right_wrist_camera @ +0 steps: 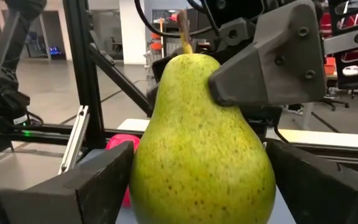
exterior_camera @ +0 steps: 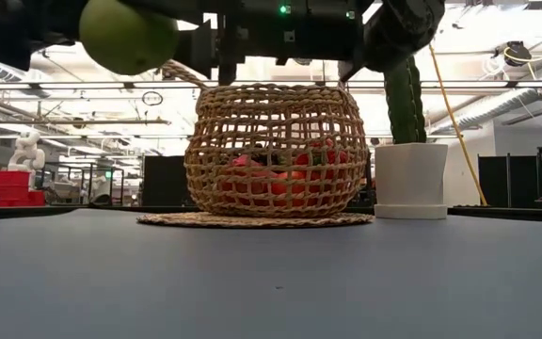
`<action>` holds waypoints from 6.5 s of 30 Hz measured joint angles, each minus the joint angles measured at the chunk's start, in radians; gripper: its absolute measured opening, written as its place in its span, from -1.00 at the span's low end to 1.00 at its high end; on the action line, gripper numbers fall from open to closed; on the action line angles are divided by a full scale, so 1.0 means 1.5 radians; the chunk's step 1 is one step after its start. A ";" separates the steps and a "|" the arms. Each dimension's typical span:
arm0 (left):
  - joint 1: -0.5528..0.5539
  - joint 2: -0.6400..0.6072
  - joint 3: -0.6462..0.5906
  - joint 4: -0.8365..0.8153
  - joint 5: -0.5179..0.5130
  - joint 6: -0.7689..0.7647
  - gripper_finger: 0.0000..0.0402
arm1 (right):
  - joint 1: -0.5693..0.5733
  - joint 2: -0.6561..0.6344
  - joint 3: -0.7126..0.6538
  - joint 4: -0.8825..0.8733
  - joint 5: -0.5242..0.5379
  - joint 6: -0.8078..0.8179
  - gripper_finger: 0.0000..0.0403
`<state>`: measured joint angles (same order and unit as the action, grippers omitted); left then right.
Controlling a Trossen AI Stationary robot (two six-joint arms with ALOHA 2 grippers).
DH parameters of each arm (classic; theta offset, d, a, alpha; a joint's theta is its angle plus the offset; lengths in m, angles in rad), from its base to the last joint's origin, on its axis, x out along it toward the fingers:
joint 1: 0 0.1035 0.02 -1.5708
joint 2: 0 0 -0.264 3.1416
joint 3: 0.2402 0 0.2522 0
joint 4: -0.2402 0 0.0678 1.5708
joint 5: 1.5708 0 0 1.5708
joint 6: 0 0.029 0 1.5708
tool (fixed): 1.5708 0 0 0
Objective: Build produce basket
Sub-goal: Put the pear into the basket, then put the tomato into the basket
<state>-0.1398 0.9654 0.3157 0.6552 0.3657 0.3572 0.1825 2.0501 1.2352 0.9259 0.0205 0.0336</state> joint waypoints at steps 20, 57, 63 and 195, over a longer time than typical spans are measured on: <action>0.002 -0.040 0.016 -0.082 -0.071 -0.098 -0.03 | 0.003 -0.008 0.004 -0.081 0.029 -0.036 0.58; -0.035 -0.212 0.018 -0.415 -0.327 -0.235 0.90 | -0.244 -0.251 -0.016 -0.509 0.355 -0.094 0.81; -0.055 -0.212 0.024 -0.421 -0.324 -0.218 0.90 | -0.232 -0.251 -0.017 -0.516 0.353 -0.098 0.97; -0.388 -0.003 0.231 -0.613 -0.653 -0.421 0.63 | 0.104 0.336 0.665 -0.832 0.129 -0.135 -1.00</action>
<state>-0.7216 0.9615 0.6617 -0.2642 -0.6132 -0.2742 0.3378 2.5540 2.2331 -0.3220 0.2145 -0.1687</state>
